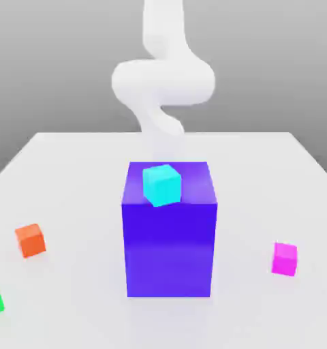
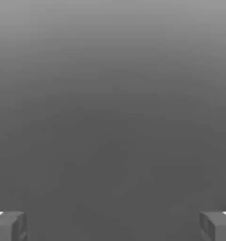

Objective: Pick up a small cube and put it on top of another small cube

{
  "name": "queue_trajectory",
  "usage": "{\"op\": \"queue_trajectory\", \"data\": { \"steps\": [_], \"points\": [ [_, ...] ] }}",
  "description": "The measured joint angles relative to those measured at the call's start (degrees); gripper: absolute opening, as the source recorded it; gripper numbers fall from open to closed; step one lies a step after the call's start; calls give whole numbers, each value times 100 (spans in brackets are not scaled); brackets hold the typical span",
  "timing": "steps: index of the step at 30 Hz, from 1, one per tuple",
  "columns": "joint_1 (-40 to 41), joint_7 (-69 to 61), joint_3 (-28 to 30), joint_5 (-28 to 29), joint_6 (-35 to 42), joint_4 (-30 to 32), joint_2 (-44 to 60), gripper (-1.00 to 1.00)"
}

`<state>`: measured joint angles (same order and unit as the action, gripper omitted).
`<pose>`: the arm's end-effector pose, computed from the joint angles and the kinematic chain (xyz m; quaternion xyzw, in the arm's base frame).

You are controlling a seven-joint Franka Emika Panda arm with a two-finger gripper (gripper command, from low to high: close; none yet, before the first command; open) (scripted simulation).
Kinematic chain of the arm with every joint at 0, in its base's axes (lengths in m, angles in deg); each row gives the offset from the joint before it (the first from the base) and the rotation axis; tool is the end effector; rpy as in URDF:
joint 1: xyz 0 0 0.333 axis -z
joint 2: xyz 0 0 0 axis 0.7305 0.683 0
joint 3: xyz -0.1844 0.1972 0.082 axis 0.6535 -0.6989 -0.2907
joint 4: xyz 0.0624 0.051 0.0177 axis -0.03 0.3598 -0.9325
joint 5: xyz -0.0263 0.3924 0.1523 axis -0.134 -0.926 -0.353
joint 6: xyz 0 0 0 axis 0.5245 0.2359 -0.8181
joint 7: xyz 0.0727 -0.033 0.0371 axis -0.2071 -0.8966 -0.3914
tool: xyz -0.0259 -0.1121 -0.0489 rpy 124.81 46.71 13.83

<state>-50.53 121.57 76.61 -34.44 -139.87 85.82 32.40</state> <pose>0.4439 0.0324 0.6206 -0.8843 0.3070 -0.3224 0.1408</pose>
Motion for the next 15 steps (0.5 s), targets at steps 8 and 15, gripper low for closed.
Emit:
{"op": "queue_trajectory", "data": {
  "steps": [8,15],
  "points": [
    [-1127,-1239,-282,-221,-1019,846,1704,0],
    [-1890,-2181,-758,-252,-1890,1569,3154,0]
  ]
}}
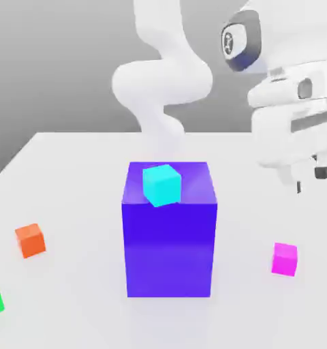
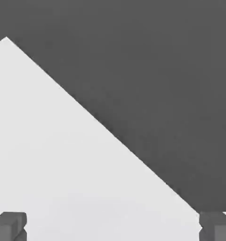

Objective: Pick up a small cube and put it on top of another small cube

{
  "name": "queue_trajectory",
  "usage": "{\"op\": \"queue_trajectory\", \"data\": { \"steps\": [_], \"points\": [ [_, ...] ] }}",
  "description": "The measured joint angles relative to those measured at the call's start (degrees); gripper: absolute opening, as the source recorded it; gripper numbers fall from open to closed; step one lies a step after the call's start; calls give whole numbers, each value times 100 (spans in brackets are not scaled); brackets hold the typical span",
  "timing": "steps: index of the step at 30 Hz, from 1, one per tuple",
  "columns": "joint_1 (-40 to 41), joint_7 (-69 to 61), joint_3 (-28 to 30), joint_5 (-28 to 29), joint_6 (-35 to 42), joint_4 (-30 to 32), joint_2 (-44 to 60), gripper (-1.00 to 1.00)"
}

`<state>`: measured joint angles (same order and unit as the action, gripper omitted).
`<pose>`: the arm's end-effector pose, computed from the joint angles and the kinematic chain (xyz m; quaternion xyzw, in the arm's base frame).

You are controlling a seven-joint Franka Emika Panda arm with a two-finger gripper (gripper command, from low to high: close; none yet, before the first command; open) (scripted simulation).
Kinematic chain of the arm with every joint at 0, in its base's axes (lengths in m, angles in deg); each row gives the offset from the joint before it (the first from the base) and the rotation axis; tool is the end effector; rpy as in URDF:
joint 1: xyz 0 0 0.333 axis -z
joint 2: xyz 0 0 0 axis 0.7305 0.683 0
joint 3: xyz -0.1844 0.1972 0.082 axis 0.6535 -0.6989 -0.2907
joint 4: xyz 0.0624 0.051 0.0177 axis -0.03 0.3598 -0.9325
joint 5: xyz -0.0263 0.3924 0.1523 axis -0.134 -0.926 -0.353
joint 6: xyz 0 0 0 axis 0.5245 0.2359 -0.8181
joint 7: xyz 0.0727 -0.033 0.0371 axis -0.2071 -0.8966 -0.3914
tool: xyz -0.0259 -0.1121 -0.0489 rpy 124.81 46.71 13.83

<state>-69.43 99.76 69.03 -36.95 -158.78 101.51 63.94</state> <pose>0.4111 0.2379 0.2529 -0.9916 -0.0658 -0.0990 0.0517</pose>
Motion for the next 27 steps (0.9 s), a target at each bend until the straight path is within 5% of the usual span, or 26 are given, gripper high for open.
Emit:
{"op": "queue_trajectory", "data": {
  "steps": [6,12,13,20,27],
  "points": [
    [-657,-390,-350,549,-751,613,1262,0],
    [-1138,42,231,1294,-1701,491,2514,0],
    [-1243,88,348,1349,-1855,454,2704,-100],
    [-1270,105,377,1370,-1882,446,2744,-100],
    [-937,-359,-64,745,-831,601,1574,-100]
  ]
}}
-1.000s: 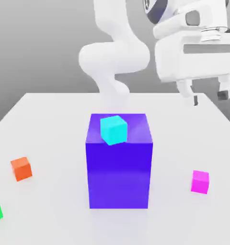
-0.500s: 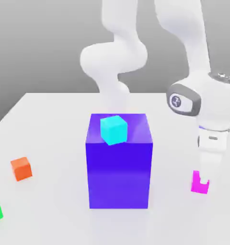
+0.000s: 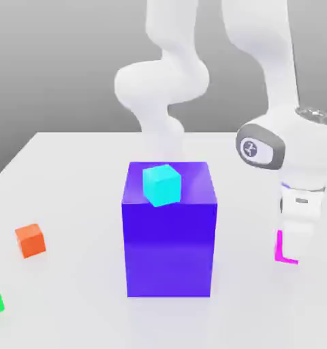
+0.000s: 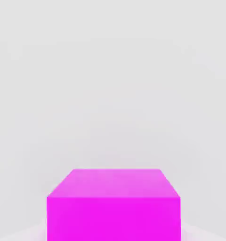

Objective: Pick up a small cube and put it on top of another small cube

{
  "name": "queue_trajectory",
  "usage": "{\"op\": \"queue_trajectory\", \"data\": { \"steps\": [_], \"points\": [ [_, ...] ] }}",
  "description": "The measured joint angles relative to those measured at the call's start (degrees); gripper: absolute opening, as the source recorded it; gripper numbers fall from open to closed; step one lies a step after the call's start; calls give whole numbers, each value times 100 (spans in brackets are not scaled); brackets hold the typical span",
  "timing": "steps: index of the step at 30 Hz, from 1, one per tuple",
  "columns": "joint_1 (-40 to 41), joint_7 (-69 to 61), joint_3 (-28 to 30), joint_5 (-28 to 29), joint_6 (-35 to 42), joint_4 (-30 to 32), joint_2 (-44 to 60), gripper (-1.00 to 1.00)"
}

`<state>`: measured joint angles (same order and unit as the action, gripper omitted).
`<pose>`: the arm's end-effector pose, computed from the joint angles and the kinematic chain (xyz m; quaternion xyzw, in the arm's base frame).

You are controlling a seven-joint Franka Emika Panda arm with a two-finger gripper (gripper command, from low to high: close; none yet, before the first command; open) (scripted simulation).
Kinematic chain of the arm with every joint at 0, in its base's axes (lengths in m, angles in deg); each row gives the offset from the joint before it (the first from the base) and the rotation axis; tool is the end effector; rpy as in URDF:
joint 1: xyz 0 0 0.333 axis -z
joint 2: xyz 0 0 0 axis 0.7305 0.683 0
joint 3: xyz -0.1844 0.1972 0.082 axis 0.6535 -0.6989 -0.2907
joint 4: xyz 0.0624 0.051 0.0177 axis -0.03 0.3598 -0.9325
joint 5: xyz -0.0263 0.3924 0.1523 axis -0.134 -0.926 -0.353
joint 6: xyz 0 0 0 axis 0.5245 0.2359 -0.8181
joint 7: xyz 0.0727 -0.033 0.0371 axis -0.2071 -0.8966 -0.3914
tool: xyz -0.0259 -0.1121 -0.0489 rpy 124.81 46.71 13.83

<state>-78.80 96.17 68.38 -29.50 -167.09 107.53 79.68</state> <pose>0.3021 0.2674 0.1084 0.9706 0.2408 -0.0025 0.0040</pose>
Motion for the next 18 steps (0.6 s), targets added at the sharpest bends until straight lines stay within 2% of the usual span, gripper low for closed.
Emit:
{"op": "queue_trajectory", "data": {
  "steps": [8,18],
  "points": [
    [1444,-499,1250,-416,914,-1014,337,-100],
    [3080,-1148,2598,-888,1516,-1767,544,-100]
  ]
}}
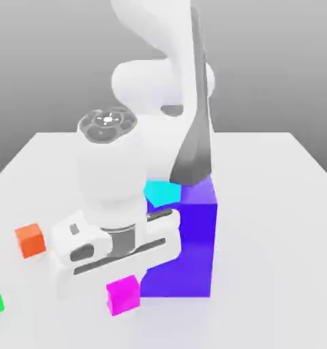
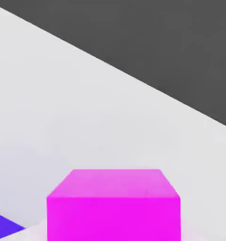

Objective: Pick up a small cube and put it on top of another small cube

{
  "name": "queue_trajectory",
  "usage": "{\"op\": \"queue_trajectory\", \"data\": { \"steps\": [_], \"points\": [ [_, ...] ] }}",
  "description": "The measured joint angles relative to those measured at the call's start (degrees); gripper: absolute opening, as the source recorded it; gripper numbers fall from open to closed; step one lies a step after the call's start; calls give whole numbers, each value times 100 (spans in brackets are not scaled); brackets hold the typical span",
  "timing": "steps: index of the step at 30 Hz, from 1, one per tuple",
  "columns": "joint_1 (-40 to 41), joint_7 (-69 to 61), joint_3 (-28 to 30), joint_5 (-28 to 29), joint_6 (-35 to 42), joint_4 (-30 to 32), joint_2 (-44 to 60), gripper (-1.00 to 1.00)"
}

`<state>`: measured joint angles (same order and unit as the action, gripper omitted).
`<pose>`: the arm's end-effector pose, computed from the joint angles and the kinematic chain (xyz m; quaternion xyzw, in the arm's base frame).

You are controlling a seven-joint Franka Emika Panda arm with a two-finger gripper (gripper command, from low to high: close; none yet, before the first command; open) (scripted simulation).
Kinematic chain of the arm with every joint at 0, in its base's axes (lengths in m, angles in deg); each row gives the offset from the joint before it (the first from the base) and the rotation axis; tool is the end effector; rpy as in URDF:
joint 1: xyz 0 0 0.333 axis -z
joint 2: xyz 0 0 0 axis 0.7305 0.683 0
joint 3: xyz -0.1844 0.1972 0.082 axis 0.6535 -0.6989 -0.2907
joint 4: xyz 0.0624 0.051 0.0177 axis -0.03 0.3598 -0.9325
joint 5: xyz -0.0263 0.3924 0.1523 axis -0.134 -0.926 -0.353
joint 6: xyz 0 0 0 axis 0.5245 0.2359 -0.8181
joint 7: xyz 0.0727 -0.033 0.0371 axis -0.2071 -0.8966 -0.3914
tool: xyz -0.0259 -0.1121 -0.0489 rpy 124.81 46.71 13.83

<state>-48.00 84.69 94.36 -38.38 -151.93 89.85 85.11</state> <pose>0.4752 -0.1475 0.1478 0.9758 -0.2172 -0.0255 0.0070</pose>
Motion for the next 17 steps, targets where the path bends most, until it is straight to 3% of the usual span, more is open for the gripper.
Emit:
{"op": "queue_trajectory", "data": {
  "steps": [3,6,7,14,17],
  "points": [
    [510,-255,373,-209,40,-150,57,-100],
    [1234,-745,464,-798,-210,-489,615,-100],
    [1560,-959,370,-1088,-389,-652,957,100],
    [1756,-1061,361,-1220,-442,-766,1107,100],
    [1606,-827,633,-884,-30,-753,642,100]
  ]
}}
